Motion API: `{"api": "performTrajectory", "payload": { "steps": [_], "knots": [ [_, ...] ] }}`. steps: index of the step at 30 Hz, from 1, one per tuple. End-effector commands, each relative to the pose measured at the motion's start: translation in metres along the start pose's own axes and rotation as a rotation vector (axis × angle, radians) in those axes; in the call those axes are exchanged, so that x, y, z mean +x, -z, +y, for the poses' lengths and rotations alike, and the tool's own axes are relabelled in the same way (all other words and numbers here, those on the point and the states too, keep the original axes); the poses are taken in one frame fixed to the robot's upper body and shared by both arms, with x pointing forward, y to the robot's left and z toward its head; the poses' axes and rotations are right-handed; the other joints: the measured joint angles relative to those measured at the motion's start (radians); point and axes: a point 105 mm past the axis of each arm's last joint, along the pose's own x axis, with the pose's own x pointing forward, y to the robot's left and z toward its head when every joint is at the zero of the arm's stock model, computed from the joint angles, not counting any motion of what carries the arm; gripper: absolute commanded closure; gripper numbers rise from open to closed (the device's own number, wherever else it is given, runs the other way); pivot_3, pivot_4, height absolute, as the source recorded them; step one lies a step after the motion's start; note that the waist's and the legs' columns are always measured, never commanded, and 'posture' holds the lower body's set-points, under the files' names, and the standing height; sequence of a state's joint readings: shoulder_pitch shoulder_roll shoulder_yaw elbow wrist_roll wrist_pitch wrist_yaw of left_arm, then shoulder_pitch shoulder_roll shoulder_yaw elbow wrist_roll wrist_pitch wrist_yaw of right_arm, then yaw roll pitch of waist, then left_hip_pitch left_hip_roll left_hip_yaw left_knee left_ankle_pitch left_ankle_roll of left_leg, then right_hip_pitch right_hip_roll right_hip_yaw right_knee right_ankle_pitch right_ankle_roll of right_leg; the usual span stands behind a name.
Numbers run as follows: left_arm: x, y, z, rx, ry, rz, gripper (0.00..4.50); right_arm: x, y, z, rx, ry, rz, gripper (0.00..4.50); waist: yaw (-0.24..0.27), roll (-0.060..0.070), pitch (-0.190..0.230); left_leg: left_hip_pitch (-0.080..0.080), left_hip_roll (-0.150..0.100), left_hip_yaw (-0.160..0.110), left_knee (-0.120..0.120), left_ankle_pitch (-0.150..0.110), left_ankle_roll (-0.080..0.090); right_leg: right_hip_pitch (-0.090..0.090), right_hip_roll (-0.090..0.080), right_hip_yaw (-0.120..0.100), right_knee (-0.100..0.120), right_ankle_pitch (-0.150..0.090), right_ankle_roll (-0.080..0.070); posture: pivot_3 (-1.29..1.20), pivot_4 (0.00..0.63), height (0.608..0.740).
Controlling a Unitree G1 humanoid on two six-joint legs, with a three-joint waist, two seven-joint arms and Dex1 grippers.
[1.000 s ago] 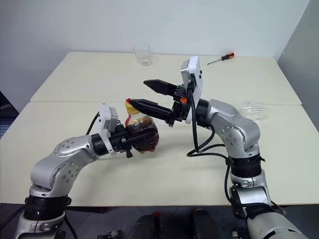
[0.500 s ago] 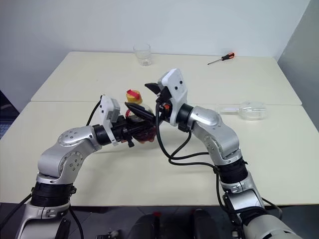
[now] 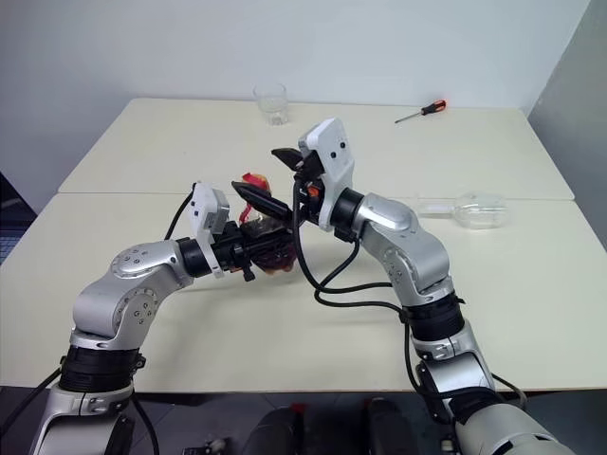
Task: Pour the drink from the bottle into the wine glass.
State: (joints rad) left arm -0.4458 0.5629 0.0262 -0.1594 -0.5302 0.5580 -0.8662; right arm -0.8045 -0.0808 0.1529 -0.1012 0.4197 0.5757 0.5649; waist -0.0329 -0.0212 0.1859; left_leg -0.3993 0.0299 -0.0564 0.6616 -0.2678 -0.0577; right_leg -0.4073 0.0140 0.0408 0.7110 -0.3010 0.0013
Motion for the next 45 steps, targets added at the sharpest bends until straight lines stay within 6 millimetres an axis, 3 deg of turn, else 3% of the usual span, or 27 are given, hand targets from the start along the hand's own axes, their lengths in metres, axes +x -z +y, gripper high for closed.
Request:
{"api": "performTrajectory", "payload": {
  "steps": [1,9,17,24,27,33,37,45],
  "knots": [
    [0.0,-0.016,-0.003,0.06,0.014,-0.051,3.5,0.0,-0.018,0.001,-0.034,-0.02,-0.053,0.0,0.0,0.0,0.0,0.0,0.0,0.0,0.0,0.0,0.0,0.0,0.0,0.0,0.0,0.0,0.0,0.0,0.15,0.74],
    [-0.002,-0.017,0.0,0.064,0.007,-0.053,3.5,-0.016,-0.011,-0.016,-0.086,0.014,0.012,0.0,0.0,0.0,0.0,0.0,0.0,0.0,0.0,0.0,0.0,0.0,0.0,0.0,0.0,0.0,0.0,0.0,0.15,0.74],
    [-0.002,-0.018,0.0,0.064,0.007,-0.055,3.52,-0.045,-0.013,-0.044,-0.133,0.078,0.069,0.0,0.001,0.0,0.0,0.0,0.0,0.0,0.0,0.0,0.0,0.0,0.0,0.0,0.0,0.0,0.0,0.0,0.15,0.74],
    [-0.001,-0.018,0.001,0.066,0.009,-0.056,3.52,-0.064,-0.005,-0.049,-0.122,0.068,0.119,0.0,0.0,0.0,0.0,0.0,0.0,0.0,0.0,0.0,0.0,0.0,0.0,0.0,0.0,0.0,0.0,0.0,0.15,0.74],
    [0.0,-0.018,0.002,0.068,0.012,-0.056,3.52,-0.058,-0.007,-0.032,-0.083,-0.003,0.089,0.0,-0.001,0.0,0.0,0.0,-0.001,0.001,0.0,0.0,0.0,0.0,0.0,0.0,0.0,0.0,0.0,0.0,0.15,0.74],
    [0.001,-0.02,0.003,0.075,0.013,-0.059,3.52,-0.027,-0.018,0.003,-0.028,-0.116,-0.029,0.0,-0.002,0.0,0.0,0.0,0.0,0.0,0.0,0.0,0.0,0.0,0.001,0.0,0.0,0.0,0.0,0.0,0.15,0.74],
    [0.001,-0.02,0.004,0.077,0.015,-0.057,3.52,-0.008,-0.024,0.011,-0.024,-0.132,-0.07,0.0,0.0,0.0,0.0,0.0,0.0,0.0,0.0,0.0,0.0,0.0,0.0,0.0,0.0,0.0,0.0,0.0,0.15,0.74],
    [-0.003,-0.02,0.003,0.08,0.008,-0.053,3.52,0.003,-0.026,0.011,-0.036,-0.15,-0.091,0.0,0.001,0.0,0.0,0.0,0.0,0.0,0.0,0.0,0.0,0.0,-0.001,0.0,0.0,0.0,0.0,0.0,0.15,0.74]
  ]
}}
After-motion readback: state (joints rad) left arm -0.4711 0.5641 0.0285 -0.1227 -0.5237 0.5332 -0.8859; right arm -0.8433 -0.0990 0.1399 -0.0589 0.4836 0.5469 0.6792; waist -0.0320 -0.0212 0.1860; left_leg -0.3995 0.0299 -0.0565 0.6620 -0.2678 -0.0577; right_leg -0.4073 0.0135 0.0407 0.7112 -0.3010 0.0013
